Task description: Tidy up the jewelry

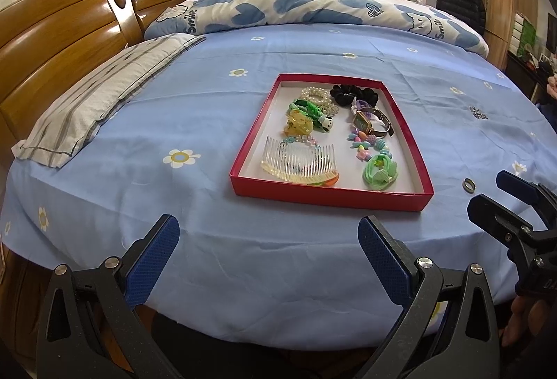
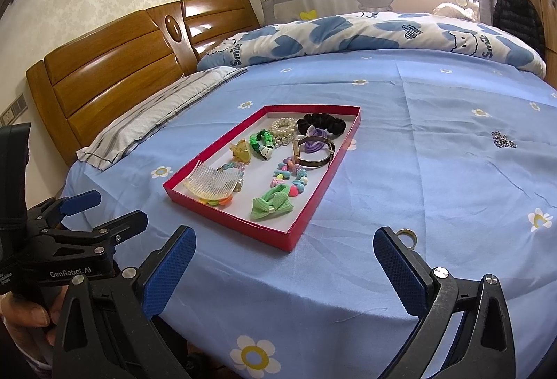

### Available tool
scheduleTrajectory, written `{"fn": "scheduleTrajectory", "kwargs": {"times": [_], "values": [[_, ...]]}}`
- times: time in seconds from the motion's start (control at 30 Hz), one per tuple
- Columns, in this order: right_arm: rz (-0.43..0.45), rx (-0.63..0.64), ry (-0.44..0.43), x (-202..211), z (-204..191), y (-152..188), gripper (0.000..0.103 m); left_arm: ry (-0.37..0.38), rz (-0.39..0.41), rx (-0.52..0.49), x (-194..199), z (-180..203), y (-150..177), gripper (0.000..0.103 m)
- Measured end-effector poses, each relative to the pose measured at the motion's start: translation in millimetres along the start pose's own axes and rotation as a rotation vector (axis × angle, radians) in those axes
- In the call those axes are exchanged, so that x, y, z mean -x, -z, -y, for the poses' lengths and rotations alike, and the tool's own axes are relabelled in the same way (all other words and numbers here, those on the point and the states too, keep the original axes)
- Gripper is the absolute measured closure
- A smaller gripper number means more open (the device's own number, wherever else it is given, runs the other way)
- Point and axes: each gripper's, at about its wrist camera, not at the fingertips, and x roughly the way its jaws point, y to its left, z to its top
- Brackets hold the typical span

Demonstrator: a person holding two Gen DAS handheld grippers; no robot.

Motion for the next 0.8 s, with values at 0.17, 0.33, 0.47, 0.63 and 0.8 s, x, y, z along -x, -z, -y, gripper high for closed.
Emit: {"fn": "scheduleTrajectory", "kwargs": {"times": [0.17,0.33,0.47,0.63,0.8], "values": [[-0.002,-0.001,-0.001,-1,0,0,0.0,0.001,-0.004,-0.001,-1,1,0,0.0],[-0.007,-0.002,-0.005,-3,3,0,0.0,0.0,-0.014,0.0,-6,2,-1,0.0],[-0.008,-0.005,-0.007,-3,3,1,0.0,0.004,-0.021,0.003,-8,1,-1,0.0],[-0.009,-0.007,-0.009,-4,4,0,0.0,0.006,-0.029,0.001,-12,1,-3,0.0],[-0.022,-0.007,-0.014,-7,6,-1,0.0,0.022,-0.034,0.006,-15,-1,-6,0.0]]}}
